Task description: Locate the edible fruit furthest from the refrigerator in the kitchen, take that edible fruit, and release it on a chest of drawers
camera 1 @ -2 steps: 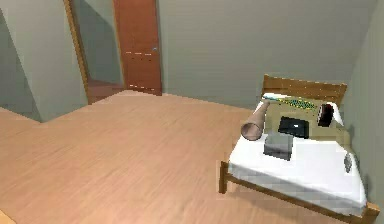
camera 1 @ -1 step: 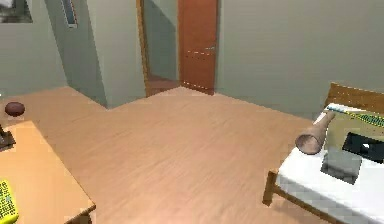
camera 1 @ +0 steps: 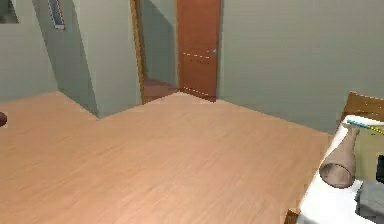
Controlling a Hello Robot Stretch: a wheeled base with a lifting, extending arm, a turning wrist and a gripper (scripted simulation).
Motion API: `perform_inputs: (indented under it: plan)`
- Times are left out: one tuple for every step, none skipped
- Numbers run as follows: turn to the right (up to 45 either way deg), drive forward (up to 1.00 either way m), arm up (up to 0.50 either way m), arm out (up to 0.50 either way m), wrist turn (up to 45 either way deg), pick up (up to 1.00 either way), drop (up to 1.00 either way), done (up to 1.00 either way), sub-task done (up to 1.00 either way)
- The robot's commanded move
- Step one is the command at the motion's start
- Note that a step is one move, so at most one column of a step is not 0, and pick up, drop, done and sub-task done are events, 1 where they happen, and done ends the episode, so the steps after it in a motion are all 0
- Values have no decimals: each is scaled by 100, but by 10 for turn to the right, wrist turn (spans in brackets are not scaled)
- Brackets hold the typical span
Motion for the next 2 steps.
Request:
perform_inputs:
  plan:
    - [-270, 0, 0, 0, 0, 0, 0, 0, 0]
    - [0, 45, 0, 0, 0, 0, 0, 0, 0]
